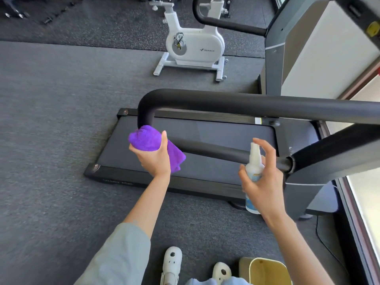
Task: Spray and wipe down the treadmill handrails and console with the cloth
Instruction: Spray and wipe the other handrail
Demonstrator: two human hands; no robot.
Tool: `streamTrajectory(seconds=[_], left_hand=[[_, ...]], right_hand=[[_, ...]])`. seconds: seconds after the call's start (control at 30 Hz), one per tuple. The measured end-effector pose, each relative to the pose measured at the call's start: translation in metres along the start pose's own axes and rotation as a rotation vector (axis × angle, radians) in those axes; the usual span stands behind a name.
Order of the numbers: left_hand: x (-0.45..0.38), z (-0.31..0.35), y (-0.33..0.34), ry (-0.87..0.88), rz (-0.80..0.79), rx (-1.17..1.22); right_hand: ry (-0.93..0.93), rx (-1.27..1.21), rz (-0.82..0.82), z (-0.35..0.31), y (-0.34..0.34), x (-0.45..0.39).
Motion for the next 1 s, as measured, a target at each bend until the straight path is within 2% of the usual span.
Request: streamTrajectory(seconds=[0.1,0.23,0.4,0.53,0.6,0.7,1.0], left_hand=[[0.026,-0.01,-0.013,0.069,-0.051,-0.132],[0.054,0.006,-0.022,0.307,-0.094,-0.234],[0.066,0.043,0.005,0.564,-0.204,-0.466],[0.041,0.066,0.028,0.758,-0.161,-0.854],[0.027,0.06,0.034,0.813,-0.252,-1.064],[0.021,0.048,0.041,0.894,-0.301,-1.192],[0.026,0.044,0.058,0.957,-0.242,-1.248]], right_hand=[[-0.018,-0.014,-0.007,0.002,-0.006,0.003],[-0.017,-0.028,0.01,0.013,-0.021,0.005],[-0.009,-0.043,0.01,0.026,-0.035,0.009],[-0.009,-0.05,-0.005,0.036,-0.044,0.011],[-0.001,-0.048,-0.009,0.041,-0.047,0.009],[0.015,-0.043,-0.014,0.046,-0.047,0.005],[0.039,-0.048,-0.01,0.054,-0.047,0.001]])
Point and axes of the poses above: each hand's wrist, its own x-axis away from the middle knuckle, its own y-axis out of the palm, z = x × y, the point moved 4 cm from there along -x, towards the middle knuckle, and after that the axes turned 11 degrees about -z, right-handed, at the moved point
